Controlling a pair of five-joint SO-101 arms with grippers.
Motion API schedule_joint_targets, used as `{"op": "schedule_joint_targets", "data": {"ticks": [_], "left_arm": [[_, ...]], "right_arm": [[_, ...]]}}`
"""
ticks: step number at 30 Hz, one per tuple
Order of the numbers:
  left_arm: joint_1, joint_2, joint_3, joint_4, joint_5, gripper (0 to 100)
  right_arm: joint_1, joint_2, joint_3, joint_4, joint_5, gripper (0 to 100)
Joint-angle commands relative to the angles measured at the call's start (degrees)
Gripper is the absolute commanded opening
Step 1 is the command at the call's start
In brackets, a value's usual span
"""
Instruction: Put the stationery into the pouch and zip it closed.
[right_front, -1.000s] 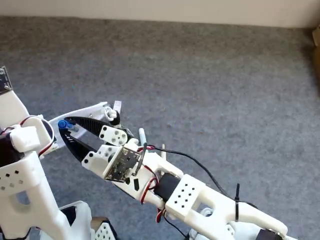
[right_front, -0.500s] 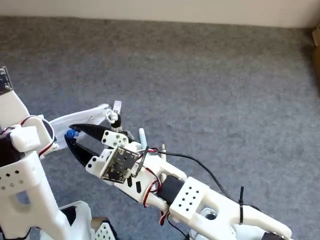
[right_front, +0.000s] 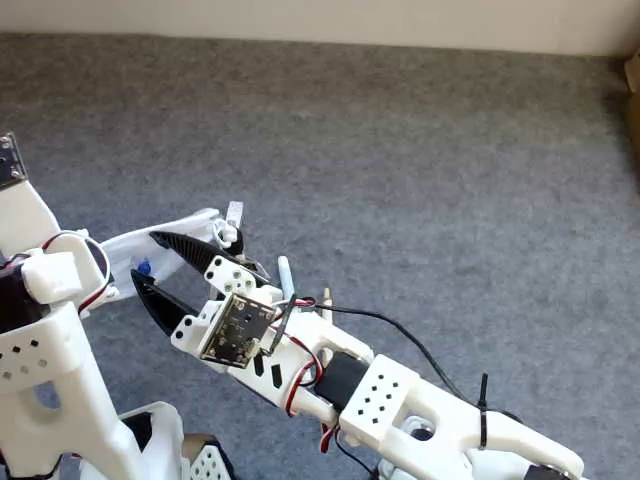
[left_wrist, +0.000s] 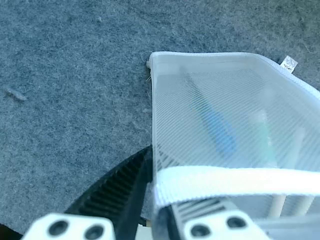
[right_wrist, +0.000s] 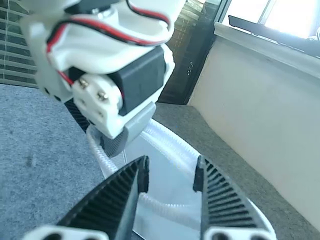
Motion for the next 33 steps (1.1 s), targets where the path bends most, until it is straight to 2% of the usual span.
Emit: {"op": "schedule_joint_targets", "data": {"ticks": [1,6,9,13,22,33], "left_arm": [[0.75,1.63,1.01,0.09,0.26,1],[0.75,1.63,1.1,0.09,0.26,1],[0.75,1.63,1.1,0.09,0.26,1],[0.75,1.63,1.1,0.09,0.26,1],[0.75,1.63,1.63,0.0,0.26,1],[0.75,1.63,1.63,0.0,0.26,1]], "right_arm": [[-0.31,-1.54,-1.27,0.4,0.62,14.2],[-0.04,-1.63,-3.91,1.8,0.62,14.2],[-0.04,-1.71,-8.4,8.57,-1.14,14.2],[0.48,-1.71,-14.9,18.15,-9.41,14.2],[4.26,-2.07,-27.65,42.24,-15.47,14.2],[4.35,-15.78,-29.93,57.89,-16.35,14.2]]}}
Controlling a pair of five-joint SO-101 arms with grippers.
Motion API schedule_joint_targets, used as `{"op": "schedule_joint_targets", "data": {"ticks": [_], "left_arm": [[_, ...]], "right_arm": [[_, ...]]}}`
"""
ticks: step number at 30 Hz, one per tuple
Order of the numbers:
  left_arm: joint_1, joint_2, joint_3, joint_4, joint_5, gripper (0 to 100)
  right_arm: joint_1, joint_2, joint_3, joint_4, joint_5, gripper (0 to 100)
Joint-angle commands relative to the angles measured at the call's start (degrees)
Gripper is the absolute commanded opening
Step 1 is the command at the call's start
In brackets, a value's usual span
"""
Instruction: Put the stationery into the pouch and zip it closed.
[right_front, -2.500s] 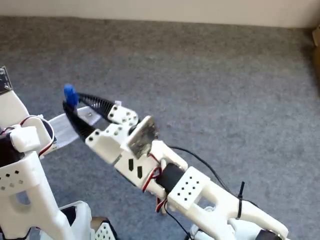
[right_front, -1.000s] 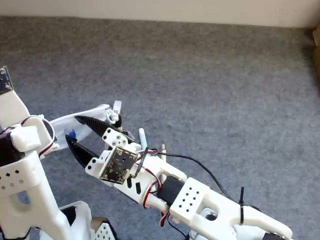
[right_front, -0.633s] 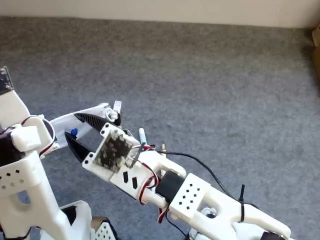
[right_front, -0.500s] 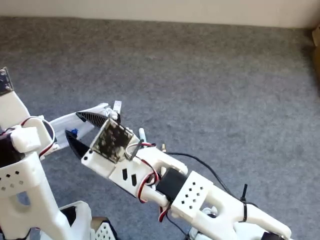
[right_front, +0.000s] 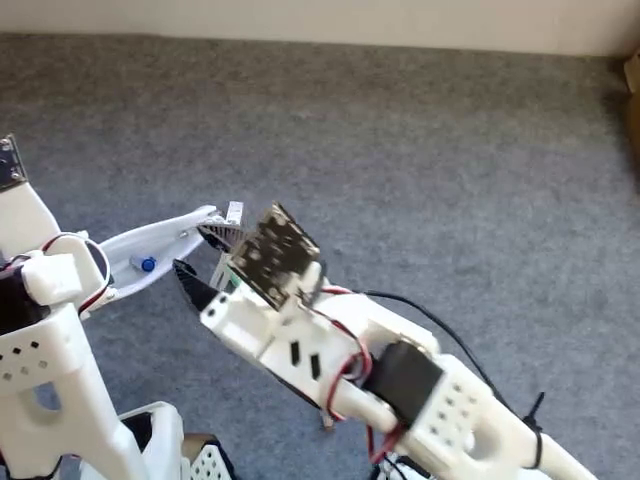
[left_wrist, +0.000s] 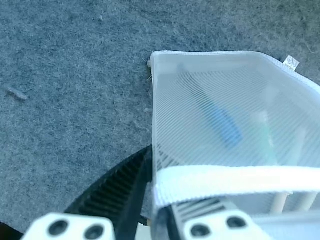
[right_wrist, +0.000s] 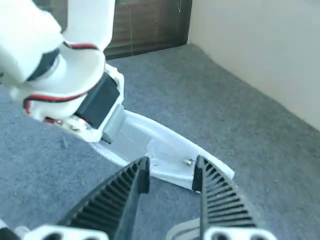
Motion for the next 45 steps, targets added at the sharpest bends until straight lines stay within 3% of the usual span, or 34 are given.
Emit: {"op": "schedule_joint_targets", "data": {"ticks": [1,7,18,39,45], "left_arm": [[0.75,1.63,1.01,0.0,0.26,1],[0.75,1.63,1.1,0.0,0.26,1],[0.75,1.63,1.1,0.0,0.26,1],[0.75,1.63,2.24,0.0,0.26,1],[0.75,1.63,2.24,0.0,0.26,1]], "right_arm": [[1.1,-4.88,-3.91,5.93,-0.7,14.2],[3.56,-6.55,-4.35,13.85,-7.38,14.2],[13.32,-1.1,-2.42,16.66,-17.41,14.2],[21.14,21.76,0.66,16.31,-21.01,14.2],[21.41,28.97,0.66,16.31,-26.37,14.2]]}}
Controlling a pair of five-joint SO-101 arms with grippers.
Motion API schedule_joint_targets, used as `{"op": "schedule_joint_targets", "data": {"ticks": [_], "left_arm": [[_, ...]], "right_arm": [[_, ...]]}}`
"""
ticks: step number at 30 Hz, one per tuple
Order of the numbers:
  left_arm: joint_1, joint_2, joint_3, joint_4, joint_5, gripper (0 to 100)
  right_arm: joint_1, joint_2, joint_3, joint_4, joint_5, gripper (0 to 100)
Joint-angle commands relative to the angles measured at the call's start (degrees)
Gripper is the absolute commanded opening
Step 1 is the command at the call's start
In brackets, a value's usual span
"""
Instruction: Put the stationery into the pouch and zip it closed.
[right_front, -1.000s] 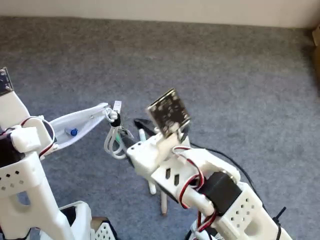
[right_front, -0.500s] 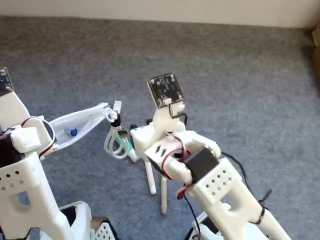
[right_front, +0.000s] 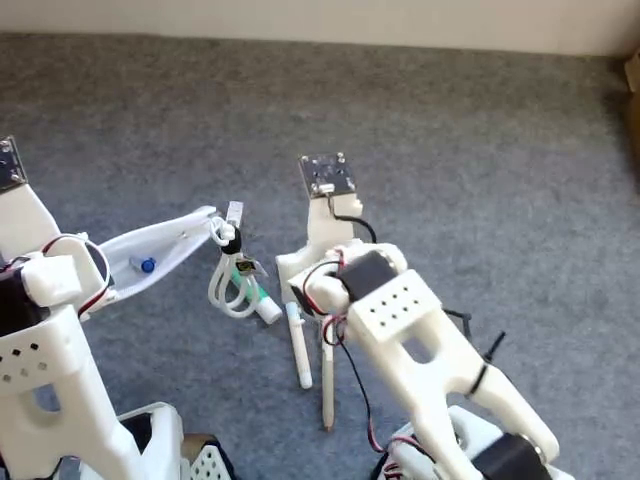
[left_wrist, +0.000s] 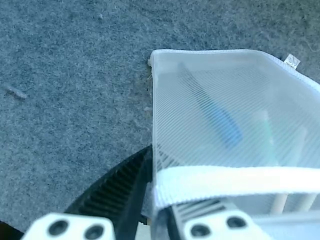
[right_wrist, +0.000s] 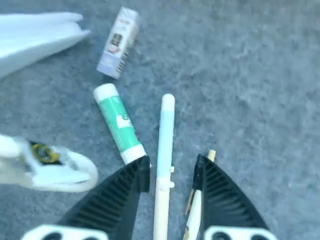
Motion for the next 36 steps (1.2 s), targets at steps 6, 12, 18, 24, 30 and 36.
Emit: {"op": "schedule_joint_targets", "data": {"ticks": [6,12,18,24,30,36], "left_arm": [[0.75,1.63,1.19,0.0,0.26,1],[0.75,1.63,1.27,0.0,0.26,1],[0.75,1.63,1.27,0.0,0.26,1],[0.75,1.63,1.27,0.0,0.26,1],[0.75,1.63,1.27,0.0,0.26,1],[0.75,1.63,1.27,0.0,0.26,1]], "right_arm": [[1.63,6.2,-0.66,-0.13,-2.02,14.2],[5.32,11.21,-0.66,-0.13,-2.11,14.2],[5.41,17.71,-0.84,-0.31,-2.11,14.2],[5.41,24.48,-1.19,-0.31,-2.2,14.2],[5.32,28.88,-1.27,-0.31,-2.2,14.2],[5.23,28.97,-1.1,-0.22,-2.2,14.1]]}}
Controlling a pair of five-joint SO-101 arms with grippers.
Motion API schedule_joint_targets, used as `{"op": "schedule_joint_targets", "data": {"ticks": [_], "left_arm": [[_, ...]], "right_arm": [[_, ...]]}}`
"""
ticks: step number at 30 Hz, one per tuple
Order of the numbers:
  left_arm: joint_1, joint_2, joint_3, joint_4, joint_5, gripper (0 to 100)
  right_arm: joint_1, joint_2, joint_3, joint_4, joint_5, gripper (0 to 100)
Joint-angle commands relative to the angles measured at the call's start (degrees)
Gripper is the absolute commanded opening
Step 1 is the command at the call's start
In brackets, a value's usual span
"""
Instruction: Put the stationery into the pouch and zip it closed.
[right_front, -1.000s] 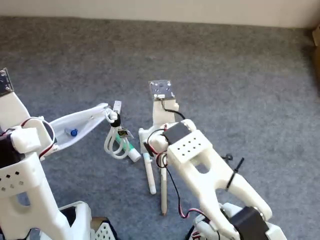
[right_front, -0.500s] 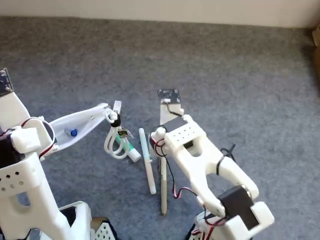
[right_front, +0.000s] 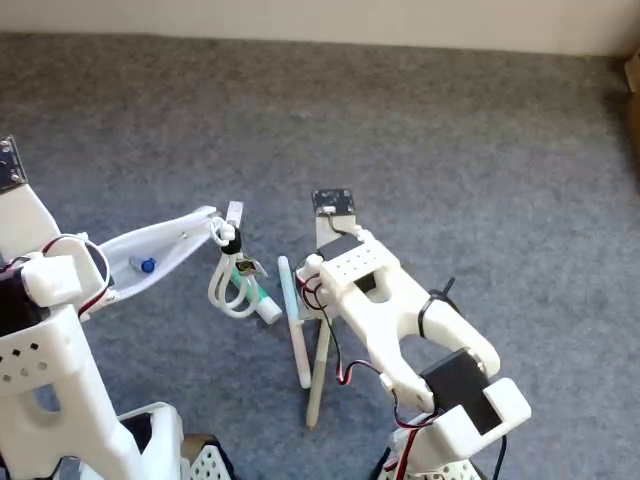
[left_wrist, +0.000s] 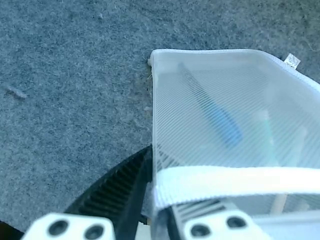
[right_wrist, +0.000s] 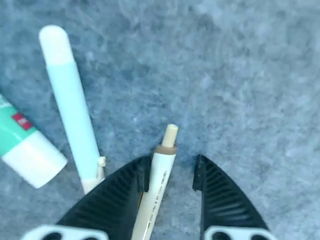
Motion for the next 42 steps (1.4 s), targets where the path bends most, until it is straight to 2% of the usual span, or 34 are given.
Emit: {"op": "schedule_joint_targets", "data": {"ticks": [1,8,16,29,34,42], "left_arm": [[0.75,1.63,1.19,0.0,0.26,1],[0.75,1.63,1.19,0.0,0.26,1],[0.75,1.63,1.19,0.0,0.26,1],[0.75,1.63,1.27,0.0,0.26,1],[0.75,1.63,1.27,0.0,0.26,1],[0.75,1.63,1.8,0.0,0.26,1]], "right_arm": [[0.57,0.92,0.13,0.4,-0.7,14.1],[0.57,0.92,0.04,0.48,-0.53,0.1],[0.57,-1.8,0.13,0.84,-0.26,0.5],[-0.92,-25.8,4.62,0.84,0.0,0.5],[-2.24,-33.89,4.7,0.84,5.8,0.5],[-2.24,-44.53,4.35,0.48,11.16,0.5]]}}
